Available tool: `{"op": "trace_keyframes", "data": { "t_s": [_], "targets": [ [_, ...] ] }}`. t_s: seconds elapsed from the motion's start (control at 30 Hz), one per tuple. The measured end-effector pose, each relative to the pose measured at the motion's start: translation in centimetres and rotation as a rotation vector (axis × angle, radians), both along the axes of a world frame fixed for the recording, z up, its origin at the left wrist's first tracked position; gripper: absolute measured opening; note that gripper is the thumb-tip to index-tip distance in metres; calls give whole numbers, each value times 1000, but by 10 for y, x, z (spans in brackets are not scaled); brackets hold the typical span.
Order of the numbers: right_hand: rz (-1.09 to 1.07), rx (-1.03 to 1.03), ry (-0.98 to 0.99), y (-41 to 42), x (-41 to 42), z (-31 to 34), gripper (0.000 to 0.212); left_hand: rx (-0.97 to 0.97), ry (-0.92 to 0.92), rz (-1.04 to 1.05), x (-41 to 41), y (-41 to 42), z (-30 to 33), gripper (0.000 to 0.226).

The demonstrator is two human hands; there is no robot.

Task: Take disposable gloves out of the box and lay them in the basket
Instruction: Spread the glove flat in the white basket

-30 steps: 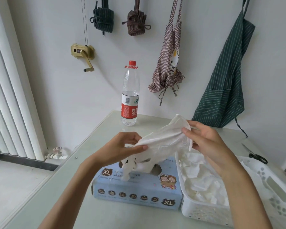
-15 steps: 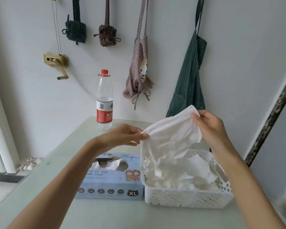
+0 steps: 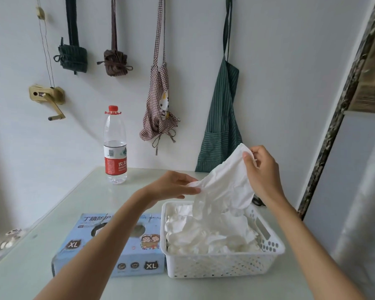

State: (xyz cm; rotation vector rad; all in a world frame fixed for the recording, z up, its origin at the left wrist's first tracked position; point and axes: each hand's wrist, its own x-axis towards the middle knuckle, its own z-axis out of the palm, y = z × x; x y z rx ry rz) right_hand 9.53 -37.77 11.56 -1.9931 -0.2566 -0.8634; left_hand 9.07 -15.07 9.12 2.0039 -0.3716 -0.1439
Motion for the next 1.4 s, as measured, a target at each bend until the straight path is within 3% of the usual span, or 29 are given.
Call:
{"op": "trace_keyframes", "data": {
  "t_s": [0.2,0.4,0.53,0.7,0.87,1.13,1.23,1.3,1.4],
  "targets": [
    [-47,14,-29,-4,1,3,10,-51,-50,63,-3,0,1,23],
    [63,79,-118,12,-36,0,11,-182,-362,292,-28,14,8,10],
    [136,193,-54,21,-45,-4,14,-51,-491,461,-34,21,17,13],
    [62,219,223,10,-20,-51,8,363,-354,512,-3,5,-14,18],
    [-174,-103,502,-11,13,-105,17,638,-343,456,28,-29,-62,24],
    [-344,-587,541,-25,23,-113,27,599,-567,335,47,-35,-86,39],
    [-338,-560,529,-32,20,-110,31,561,-610,254,37,-27,-81,37],
    [-297,-506,444,-37,15,-107,32,642,-585,116,27,-18,-81,34],
    [50,-566,505,-33,5,-102,41,982,-386,-147,9,-4,-85,71]
  ]
}}
